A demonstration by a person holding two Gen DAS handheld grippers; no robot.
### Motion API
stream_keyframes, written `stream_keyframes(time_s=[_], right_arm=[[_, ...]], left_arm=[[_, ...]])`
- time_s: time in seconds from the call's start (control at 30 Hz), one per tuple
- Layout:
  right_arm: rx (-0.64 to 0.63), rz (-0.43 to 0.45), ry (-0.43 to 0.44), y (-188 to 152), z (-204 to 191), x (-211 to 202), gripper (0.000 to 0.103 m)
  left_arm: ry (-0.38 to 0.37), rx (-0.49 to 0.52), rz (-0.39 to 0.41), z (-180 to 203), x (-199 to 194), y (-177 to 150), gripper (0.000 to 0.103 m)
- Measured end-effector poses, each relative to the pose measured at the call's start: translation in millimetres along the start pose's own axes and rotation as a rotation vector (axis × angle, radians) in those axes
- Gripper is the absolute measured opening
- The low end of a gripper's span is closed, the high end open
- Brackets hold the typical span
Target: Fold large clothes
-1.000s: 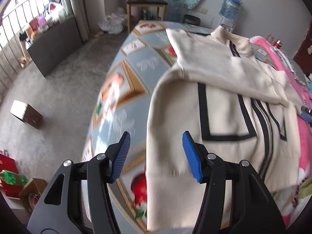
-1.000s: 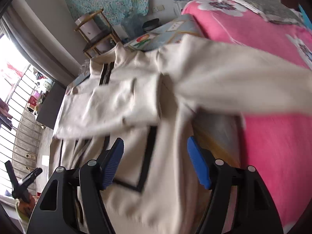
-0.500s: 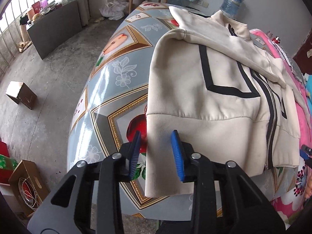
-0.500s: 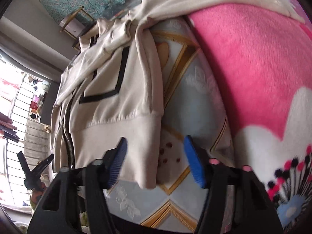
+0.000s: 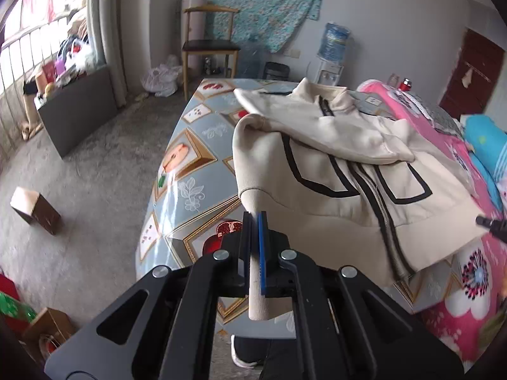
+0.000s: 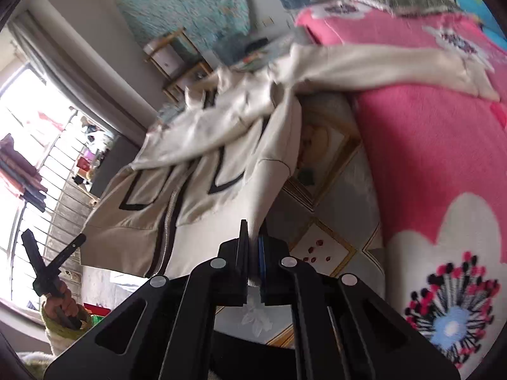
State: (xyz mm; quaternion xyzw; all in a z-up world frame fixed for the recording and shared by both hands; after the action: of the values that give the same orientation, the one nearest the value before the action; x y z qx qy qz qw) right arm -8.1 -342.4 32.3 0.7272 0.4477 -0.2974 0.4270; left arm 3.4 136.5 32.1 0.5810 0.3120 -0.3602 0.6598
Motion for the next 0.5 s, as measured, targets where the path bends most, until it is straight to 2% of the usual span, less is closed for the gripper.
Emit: stream_keyframes(time_s=[0.1,0.23,0.27,0.3,0.33,0.37,0.4,0.47,0.5], right_arm=[[0.016,-0.030,-0.003,-14.5,6.4,-11.0,0.005],[0.122,-0.192,-0.073,-44.3,39.0,30.7,0.005],[0.155,-0.250,-0.121,-52.9,49.0,47.2,0.005],[0.158,-0.264,-0.164,-56.0,51.4,51.7,0.006],[0.154,-0.261,-0.182,-55.9,49.9,51.1,0.011],[0.147,-0.248,-0.172,-53.0,45.4,45.7,0.012],[0.138,-0.229,-0.166,-48.5,41.3,38.9,0.017],[0.117,-0.163,-0.181,-33.8,36.1,20.0,0.043],[0.113,-0.134,-0.196,-27.1,37.6,14.3,0.062]], left_arm=[[0.037,0.040,-0.058,0.8,-3.6,-18.4,0.004],[0.076,0.001,-0.277,-16.9,49.1,-59.7,0.005],[0.137,-0.011,-0.336,-23.8,63.7,-70.9,0.005],[0.182,-0.015,-0.355,-29.4,69.0,-75.9,0.005],[0.192,-0.028,-0.354,-36.5,68.2,-78.4,0.005],[0.161,-0.057,-0.344,-43.4,62.4,-77.5,0.007],[0.131,-0.084,-0.331,-49.0,56.8,-75.1,0.010],[0.107,-0.124,-0.283,-58.9,45.6,-63.7,0.029],[0.128,-0.116,-0.264,-58.6,43.5,-55.6,0.031]])
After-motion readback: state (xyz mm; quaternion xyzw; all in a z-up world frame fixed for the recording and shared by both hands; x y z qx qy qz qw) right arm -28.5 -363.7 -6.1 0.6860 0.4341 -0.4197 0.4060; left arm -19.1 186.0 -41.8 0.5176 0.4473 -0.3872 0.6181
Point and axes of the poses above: each gripper's, at about its wrist camera, not at the fingertips, and x roughly the way its jaws point, z to its right, y to its top, the point moved 1 cm from there along x, roughly the way its jaws point, and after that the axes turned 9 degrees about -z, right-handed, at the moved point
